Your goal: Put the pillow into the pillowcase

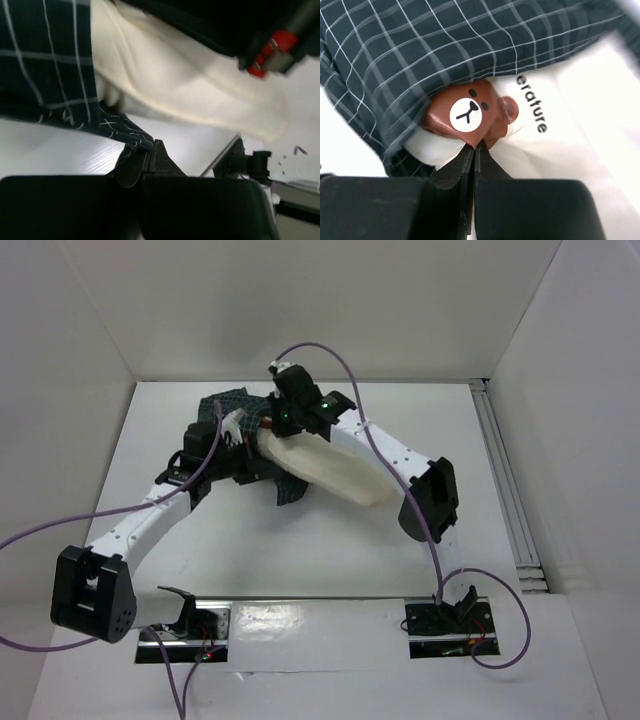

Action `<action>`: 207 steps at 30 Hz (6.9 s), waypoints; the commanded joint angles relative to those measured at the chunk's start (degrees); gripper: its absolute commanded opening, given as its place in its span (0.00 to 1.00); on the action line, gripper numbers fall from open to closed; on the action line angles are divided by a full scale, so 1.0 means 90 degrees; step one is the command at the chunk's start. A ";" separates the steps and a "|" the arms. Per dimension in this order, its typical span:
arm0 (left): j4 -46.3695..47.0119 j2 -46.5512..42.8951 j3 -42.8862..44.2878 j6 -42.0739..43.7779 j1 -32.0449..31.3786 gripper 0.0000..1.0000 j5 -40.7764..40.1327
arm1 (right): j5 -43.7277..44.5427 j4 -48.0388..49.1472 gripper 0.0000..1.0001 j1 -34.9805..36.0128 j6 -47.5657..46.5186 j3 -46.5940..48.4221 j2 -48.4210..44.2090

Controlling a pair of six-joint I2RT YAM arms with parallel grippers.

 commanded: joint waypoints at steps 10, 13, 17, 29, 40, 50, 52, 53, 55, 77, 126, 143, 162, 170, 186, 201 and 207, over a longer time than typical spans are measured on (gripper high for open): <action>-0.0528 -0.1316 -0.0771 0.0470 -0.0093 0.00 0.1931 | -0.0312 0.2398 0.00 0.0088 0.0781 -0.1567 0.0103; -0.1231 -0.1316 -0.0850 0.0627 -0.0093 0.01 0.1501 | -0.0742 0.2712 0.00 0.0156 0.0781 -0.1947 -0.0266; -0.2100 -0.1462 -0.0383 0.0871 0.0043 0.86 0.1012 | -0.0948 0.2509 0.49 0.0156 0.0781 -0.2191 -0.0813; -0.3068 -0.0541 0.1930 0.0862 0.0259 0.09 -0.1486 | 0.0234 0.1513 0.90 -0.1373 0.1287 -0.5160 -0.3936; -0.3879 0.3174 0.5777 0.0989 -0.0580 0.82 -0.5188 | -0.0975 0.1218 0.98 -0.3242 0.1807 -0.6664 -0.4867; -0.3977 0.4766 0.6941 0.1125 -0.1060 0.81 -0.6997 | -0.2217 0.2048 1.00 -0.3262 0.2080 -0.7778 -0.5004; -0.4045 0.5098 0.7195 0.1126 -0.1060 0.81 -0.7201 | -0.2218 0.2126 1.00 -0.3106 0.2149 -0.7847 -0.4878; -0.4045 0.5400 0.7313 0.1126 -0.1060 0.81 -0.7203 | -0.2218 0.2127 1.00 -0.3105 0.2149 -0.7847 -0.4877; -0.4045 0.5684 0.7606 0.1204 -0.1060 0.81 -0.7203 | -0.2140 0.2127 1.00 -0.3027 0.2149 -0.7905 -0.4818; -0.4171 0.5131 0.7852 0.2249 -0.0873 0.00 -0.2188 | -0.2052 0.2139 0.00 -0.1993 0.1046 -0.6620 -0.4691; -0.5139 0.4219 0.6943 0.0530 -0.1986 0.68 -0.3814 | 0.0402 0.2097 0.85 -0.2177 0.0587 -0.4968 -0.3385; -0.4673 0.5666 0.6836 0.0178 -0.2270 0.92 -0.4303 | -0.1289 0.2283 0.94 -0.2890 -0.0497 -0.3228 -0.0386; -0.4407 0.5345 0.6562 0.0051 -0.2017 0.00 -0.4156 | -0.1417 0.2077 0.80 -0.2890 -0.0986 -0.2230 0.0963; -0.4349 0.4769 0.6503 -0.0066 -0.1948 0.00 -0.4156 | -0.2099 0.2595 0.35 -0.2832 -0.0986 -0.2798 0.0583; -0.4875 0.3303 0.6806 -0.0534 -0.1509 0.00 -0.5941 | -0.3789 0.1941 0.00 -0.1466 -0.0987 -0.4905 -0.2636; -0.4690 0.4161 0.6757 -0.0807 -0.1928 0.00 -0.5943 | -0.4103 0.0867 0.00 -0.1123 -0.0488 -0.6596 -0.5229; -0.4563 0.4446 0.6748 -0.0740 -0.2680 0.00 -0.5651 | -0.3664 0.0839 0.00 -0.1064 -0.0157 -0.7084 -0.5600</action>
